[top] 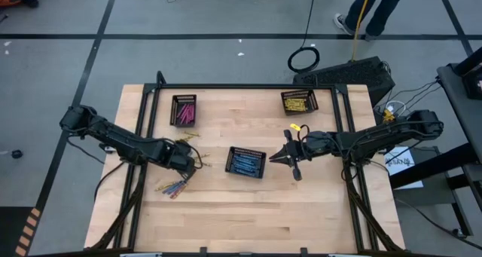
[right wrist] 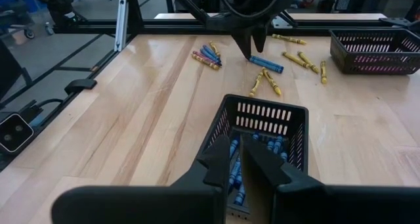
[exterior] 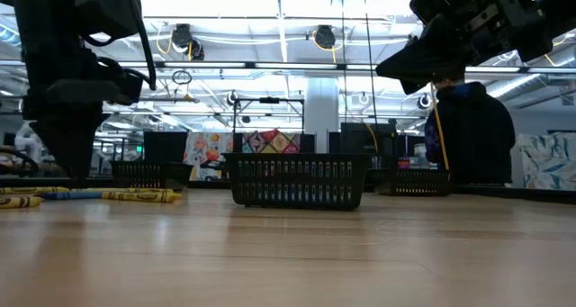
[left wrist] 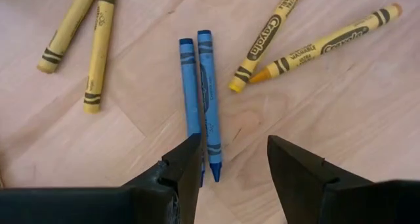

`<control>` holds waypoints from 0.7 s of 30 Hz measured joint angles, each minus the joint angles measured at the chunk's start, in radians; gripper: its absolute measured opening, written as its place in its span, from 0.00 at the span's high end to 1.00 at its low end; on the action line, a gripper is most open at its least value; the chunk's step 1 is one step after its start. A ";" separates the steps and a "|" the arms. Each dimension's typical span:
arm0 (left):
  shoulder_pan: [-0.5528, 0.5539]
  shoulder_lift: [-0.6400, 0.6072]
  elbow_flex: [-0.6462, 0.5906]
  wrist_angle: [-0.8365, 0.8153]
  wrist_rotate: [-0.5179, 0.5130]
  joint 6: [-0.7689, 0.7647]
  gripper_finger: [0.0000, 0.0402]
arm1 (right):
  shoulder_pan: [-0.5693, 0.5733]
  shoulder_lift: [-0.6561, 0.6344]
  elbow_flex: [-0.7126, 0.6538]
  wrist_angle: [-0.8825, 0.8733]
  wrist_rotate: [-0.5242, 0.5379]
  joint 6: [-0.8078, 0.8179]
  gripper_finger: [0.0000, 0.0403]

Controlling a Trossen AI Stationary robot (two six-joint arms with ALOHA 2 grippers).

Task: Sort crayons
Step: Put the blue crayon into the bottom black bin

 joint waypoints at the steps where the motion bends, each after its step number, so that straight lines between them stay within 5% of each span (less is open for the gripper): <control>1: 0.000 0.000 0.000 0.000 0.000 -0.009 0.58 | 0.000 0.000 0.000 -0.002 0.000 0.000 0.94; 21: 0.000 0.073 -0.001 0.046 -0.012 -0.009 0.58 | 0.000 0.000 0.000 -0.031 0.000 0.019 0.94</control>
